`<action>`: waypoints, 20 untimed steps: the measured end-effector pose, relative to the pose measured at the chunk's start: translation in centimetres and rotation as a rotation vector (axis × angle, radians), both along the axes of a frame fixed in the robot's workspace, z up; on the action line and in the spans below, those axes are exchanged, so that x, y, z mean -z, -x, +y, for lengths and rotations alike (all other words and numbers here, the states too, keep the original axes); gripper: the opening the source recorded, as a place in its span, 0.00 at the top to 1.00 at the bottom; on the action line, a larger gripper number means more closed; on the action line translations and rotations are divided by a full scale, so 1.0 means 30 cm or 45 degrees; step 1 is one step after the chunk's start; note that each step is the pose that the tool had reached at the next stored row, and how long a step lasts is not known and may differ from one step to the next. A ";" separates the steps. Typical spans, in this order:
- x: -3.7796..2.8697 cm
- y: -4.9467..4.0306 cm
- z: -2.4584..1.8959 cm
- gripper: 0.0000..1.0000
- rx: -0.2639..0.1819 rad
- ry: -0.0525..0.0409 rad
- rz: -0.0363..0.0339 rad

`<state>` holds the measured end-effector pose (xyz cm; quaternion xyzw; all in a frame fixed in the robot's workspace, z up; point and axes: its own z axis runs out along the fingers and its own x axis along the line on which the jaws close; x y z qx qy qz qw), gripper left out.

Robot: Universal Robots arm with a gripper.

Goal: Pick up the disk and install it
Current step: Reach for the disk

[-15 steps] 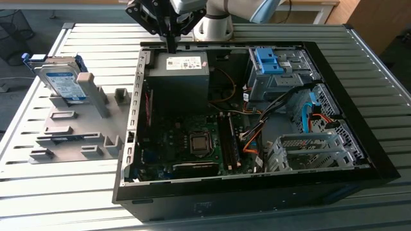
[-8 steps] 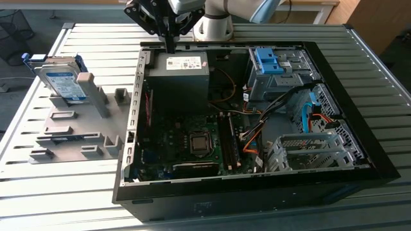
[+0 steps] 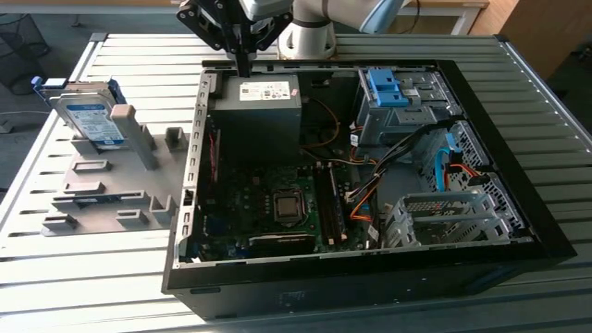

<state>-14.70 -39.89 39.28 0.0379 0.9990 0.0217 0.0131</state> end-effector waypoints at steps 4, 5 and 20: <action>0.000 0.005 0.000 0.89 0.000 0.000 0.0000; 0.000 0.006 0.000 0.89 0.000 0.000 0.0000; 0.002 0.023 0.000 0.89 0.000 0.000 0.0000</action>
